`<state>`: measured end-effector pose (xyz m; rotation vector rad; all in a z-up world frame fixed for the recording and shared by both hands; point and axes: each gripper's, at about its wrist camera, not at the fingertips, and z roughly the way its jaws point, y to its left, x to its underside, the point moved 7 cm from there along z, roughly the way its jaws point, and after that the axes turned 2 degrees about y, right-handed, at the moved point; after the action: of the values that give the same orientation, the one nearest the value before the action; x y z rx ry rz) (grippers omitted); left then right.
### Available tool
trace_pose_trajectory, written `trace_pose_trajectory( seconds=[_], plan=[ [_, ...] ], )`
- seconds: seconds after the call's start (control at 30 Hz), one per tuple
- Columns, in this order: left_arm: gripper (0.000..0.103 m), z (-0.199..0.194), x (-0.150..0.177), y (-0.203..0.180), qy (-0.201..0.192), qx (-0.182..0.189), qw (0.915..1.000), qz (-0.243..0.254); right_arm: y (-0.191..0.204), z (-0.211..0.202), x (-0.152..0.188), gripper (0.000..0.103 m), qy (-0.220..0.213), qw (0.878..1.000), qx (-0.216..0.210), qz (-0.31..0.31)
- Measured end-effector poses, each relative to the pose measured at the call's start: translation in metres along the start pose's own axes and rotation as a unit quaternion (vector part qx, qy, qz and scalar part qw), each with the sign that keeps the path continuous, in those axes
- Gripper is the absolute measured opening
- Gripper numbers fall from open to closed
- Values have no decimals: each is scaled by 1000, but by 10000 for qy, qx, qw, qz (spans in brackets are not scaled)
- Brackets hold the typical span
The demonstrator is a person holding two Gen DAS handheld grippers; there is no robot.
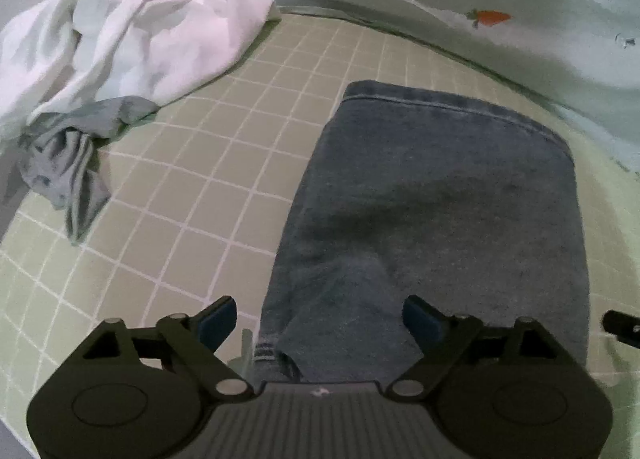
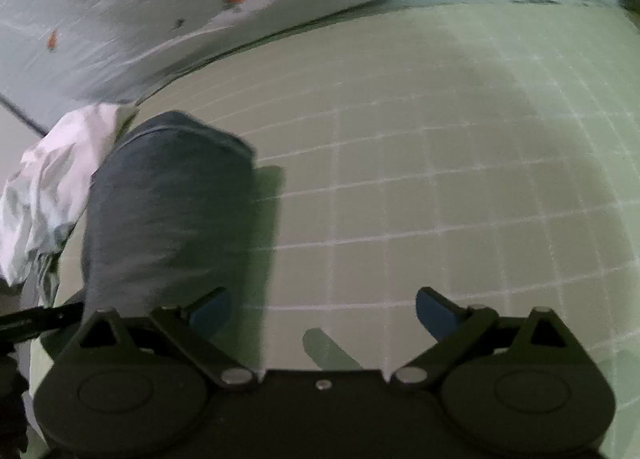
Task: Fold clothes
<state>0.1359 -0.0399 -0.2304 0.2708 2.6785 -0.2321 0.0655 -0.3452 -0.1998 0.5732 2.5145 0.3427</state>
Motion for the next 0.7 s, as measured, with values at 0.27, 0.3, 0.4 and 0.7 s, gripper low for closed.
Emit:
trace_pose_trajectory(
  seconds=[0.27, 0.3, 0.4, 0.7],
  plan=[
    [94, 22, -18, 16, 119, 543, 9981, 271, 57, 20, -19, 103, -34, 9954, -961, 52],
    [94, 27, -21, 16, 131, 661, 9973, 306, 64, 24, -21, 103, -26, 9944, -1055, 66],
    [95, 43, -27, 16, 244, 1023, 9940, 299, 77, 40, -25, 103, 41, 9927, -1199, 139],
    [52, 38, -26, 10, -125, 1271, 9918, 22, 81, 60, -26, 85, 86, 9929, -1116, 408]
  ],
)
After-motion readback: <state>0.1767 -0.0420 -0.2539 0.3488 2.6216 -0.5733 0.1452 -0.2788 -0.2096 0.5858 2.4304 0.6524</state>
